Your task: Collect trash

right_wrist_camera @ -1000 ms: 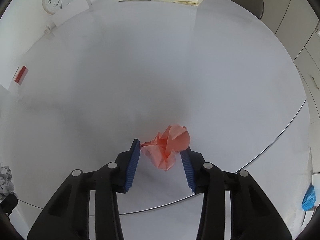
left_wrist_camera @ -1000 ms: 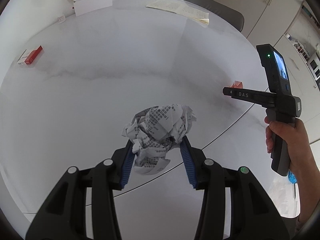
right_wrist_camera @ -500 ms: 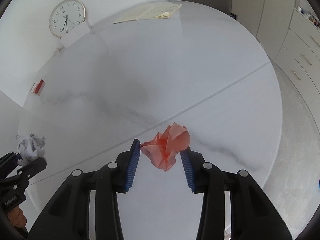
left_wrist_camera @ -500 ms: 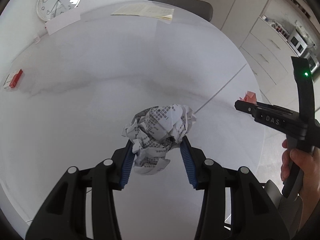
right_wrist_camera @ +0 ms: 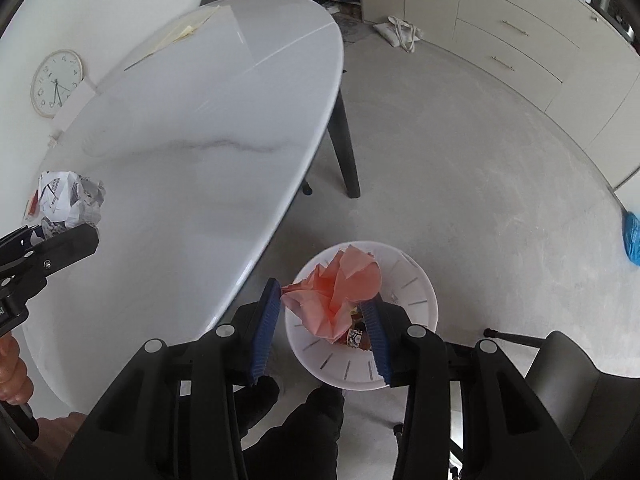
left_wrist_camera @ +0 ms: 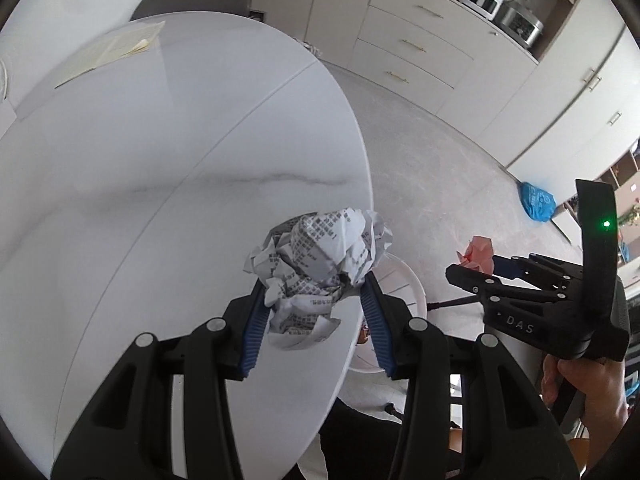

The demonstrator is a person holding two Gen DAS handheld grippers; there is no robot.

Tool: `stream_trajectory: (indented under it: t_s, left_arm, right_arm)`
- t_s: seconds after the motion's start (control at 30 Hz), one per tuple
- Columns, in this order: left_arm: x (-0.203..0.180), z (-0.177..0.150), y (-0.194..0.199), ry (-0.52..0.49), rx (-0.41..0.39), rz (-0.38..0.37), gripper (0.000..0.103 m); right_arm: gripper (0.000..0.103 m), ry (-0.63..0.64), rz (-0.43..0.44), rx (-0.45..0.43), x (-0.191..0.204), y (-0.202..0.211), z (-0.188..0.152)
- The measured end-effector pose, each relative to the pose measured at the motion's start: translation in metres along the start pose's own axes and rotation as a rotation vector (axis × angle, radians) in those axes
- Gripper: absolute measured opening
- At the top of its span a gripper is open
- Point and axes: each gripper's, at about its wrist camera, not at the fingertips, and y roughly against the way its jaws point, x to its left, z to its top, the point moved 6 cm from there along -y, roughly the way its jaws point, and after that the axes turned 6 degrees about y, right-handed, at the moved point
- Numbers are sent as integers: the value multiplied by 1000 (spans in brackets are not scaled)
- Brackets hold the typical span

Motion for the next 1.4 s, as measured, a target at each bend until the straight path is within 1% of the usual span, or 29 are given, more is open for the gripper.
stream_trajectory:
  t_s: [0.07,0.1,0.17,0.2,0.27,0.3,0.37,0.4,0.43,0.53,0.63,0.67,0.7,0.73,0.8,0.83,0.97,1.17,1.23,1.3,1.4]
  left_arm:
    - [-15,-1,-7,-28,16,0,44]
    - [-23,-3,-11,-45,23,4,44]
    - [-38,-4,-21,-85,43,17,44]
    - [-44,-3,-25,-101,52,19,44]
    - [-56,-4,-36,-137,74,24,44]
    - [-64,-5,-43,-156,88,25,44]
    - [-75,-7,-56,-191,115,37,45]
    - [-80,-8,-64,-212,134,42,45]
    - [-84,-10,-71,-229,152,49,45]
    - [-98,-18,-102,-268,227,63,46]
    - [-111,-33,-132,-296,311,55,56]
    - [-114,-38,-142,-303,336,61,66]
    - [-117,-42,-148,-309,354,70,73]
    - [-119,-48,-155,-312,374,75,75]
    - [-122,-55,-162,-308,399,77,83]
    - [-123,-56,-164,-303,407,80,84]
    - [-127,-62,-164,-293,405,82,89]
    - [-140,-55,-158,-265,370,77,90]
    - [-136,-49,-150,-241,349,73,90]
    - [-127,-39,-137,-200,313,69,90]
    - [-98,-16,-101,-99,209,85,90]
  right_arm:
    - [47,-13,11,19,-12,-18,-10]
    - [49,-18,19,48,-19,-35,-16]
    - [62,-27,32,96,-28,-65,-27]
    - [75,-35,36,121,-33,-81,-33]
    - [84,-45,16,149,-48,-101,-42]
    - [87,-57,-2,178,-58,-109,-49]
    - [90,-94,-25,209,-75,-116,-55]
    - [92,-125,-31,211,-87,-115,-59]
    - [96,-148,-38,210,-101,-110,-68]
    - [99,-221,-71,194,-137,-92,-81]
    - [99,-286,-91,185,-170,-75,-96]
    - [99,-299,-99,182,-178,-71,-98]
    - [99,-307,-106,181,-184,-68,-100]
    - [99,-315,-112,183,-191,-65,-103]
    - [99,-328,-112,183,-199,-62,-108]
    - [99,-332,-110,183,-201,-61,-109]
    - [99,-332,-96,193,-200,-64,-112]
    - [99,-287,-78,208,-186,-71,-106]
    - [99,-265,-73,206,-178,-71,-99]
    - [99,-253,-57,194,-168,-67,-88]
    - [99,-199,-34,173,-138,-61,-61]
